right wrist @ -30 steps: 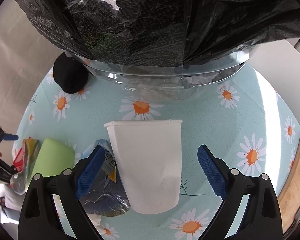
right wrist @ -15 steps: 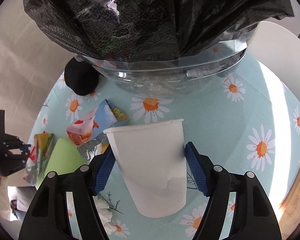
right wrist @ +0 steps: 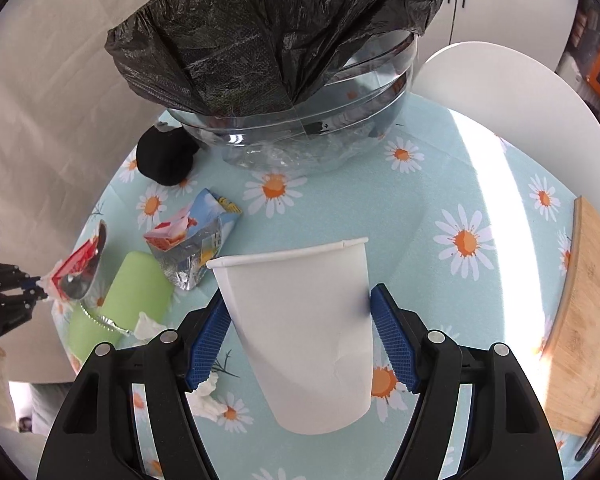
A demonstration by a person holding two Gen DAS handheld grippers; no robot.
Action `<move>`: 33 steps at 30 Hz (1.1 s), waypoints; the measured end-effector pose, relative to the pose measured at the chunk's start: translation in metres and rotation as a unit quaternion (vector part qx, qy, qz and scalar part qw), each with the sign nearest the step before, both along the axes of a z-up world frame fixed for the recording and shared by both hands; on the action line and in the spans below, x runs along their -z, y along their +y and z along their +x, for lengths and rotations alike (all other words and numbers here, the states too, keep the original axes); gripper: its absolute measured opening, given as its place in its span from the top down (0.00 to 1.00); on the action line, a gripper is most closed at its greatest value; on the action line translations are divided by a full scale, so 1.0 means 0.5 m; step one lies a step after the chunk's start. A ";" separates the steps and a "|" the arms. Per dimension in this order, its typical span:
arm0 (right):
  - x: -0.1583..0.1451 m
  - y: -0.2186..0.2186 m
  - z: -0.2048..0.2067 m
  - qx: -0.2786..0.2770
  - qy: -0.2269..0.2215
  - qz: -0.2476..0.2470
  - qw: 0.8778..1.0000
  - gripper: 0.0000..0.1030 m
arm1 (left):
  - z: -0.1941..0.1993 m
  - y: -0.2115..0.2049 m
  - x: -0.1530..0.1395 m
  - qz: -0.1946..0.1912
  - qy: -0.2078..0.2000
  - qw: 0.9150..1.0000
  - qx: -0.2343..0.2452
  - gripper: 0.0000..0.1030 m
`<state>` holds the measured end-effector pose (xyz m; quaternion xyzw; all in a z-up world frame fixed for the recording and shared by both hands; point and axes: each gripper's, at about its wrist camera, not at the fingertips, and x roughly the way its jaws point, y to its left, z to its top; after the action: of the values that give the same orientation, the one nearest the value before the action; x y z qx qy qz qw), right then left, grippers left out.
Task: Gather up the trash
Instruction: 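Lift the paper cup and tissue and carry both over the black bin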
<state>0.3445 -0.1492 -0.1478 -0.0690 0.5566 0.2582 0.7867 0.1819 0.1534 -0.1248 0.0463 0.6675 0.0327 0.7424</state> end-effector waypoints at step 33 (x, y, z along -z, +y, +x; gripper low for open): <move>-0.162 -0.191 -0.225 0.075 -0.099 0.072 0.990 0.38 | -0.069 -0.115 -0.254 0.073 -0.175 0.978 0.082 0.91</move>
<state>0.2318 -0.2449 -0.0667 0.0048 0.4595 0.2294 0.8580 0.1473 0.0960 0.0020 0.1488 0.5171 0.0279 0.8424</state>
